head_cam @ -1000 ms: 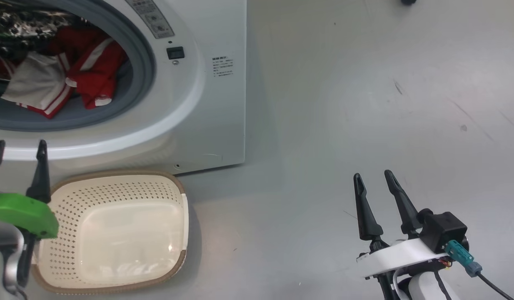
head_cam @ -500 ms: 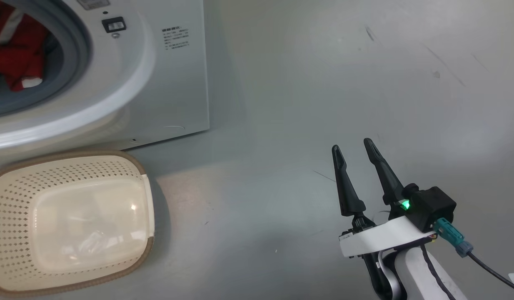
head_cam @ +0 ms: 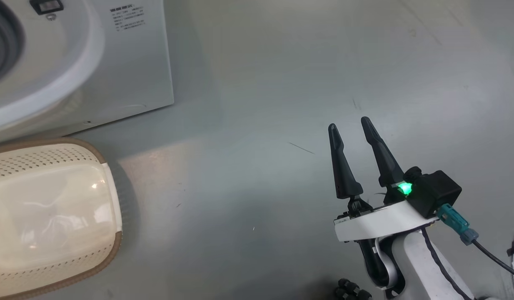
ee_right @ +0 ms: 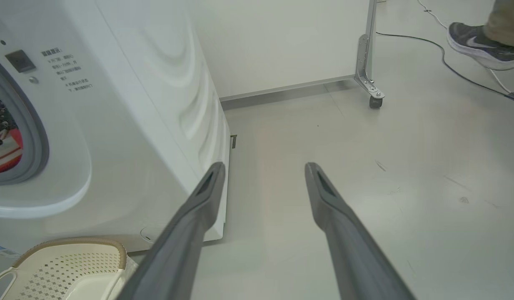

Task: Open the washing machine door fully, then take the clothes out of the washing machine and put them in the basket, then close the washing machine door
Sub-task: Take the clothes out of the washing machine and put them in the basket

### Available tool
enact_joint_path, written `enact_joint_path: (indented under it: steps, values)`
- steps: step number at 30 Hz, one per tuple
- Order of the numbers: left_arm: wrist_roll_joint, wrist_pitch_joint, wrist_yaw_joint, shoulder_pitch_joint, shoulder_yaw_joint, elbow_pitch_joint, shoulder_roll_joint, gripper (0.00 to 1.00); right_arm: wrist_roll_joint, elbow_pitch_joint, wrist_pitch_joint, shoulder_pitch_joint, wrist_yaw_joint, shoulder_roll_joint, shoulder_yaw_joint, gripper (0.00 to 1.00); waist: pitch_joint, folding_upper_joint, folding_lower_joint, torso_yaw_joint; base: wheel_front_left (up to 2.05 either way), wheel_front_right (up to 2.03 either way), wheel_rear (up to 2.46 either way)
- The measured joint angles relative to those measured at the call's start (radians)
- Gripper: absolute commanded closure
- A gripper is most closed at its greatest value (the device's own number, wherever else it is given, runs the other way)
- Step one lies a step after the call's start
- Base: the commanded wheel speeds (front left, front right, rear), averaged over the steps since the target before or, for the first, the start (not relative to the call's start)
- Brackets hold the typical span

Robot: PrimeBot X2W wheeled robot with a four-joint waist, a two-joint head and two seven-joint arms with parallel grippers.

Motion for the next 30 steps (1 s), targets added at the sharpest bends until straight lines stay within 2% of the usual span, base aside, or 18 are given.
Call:
enact_joint_path:
  steps: [12, 21, 29, 30]
  values:
    - [0.018, 0.031, -0.009, -0.107, -0.024, 0.096, 0.012, 0.0, 0.009, -0.007, 0.0, -0.032, -0.026, 0.001, 0.006, 0.0, 0.069, 0.0, 0.0, -0.041, 0.0, 0.0, 0.0]
    - [0.045, 0.025, 0.017, -0.16, -0.029, 0.174, 0.012, 0.0, 0.008, -0.007, 0.0, -0.047, -0.036, 0.002, 0.006, 0.0, 0.087, 0.0, -0.0001, -0.042, 0.0, 0.0, 0.0]
    - [0.049, 0.004, 0.018, -0.195, -0.041, 0.213, 0.011, 0.0, 0.004, -0.006, 0.0, -0.049, -0.037, 0.002, 0.008, 0.0, 0.093, 0.0, -0.0001, -0.035, 0.0, 0.0, 0.0]
    - [0.049, 0.003, 0.017, -0.198, -0.042, 0.216, 0.01, 0.14, 0.0, -0.006, 0.0, -0.05, -0.044, 0.002, 0.008, 0.0, 0.094, 0.0, -0.0001, -0.034, 0.0, 0.0, 0.0]
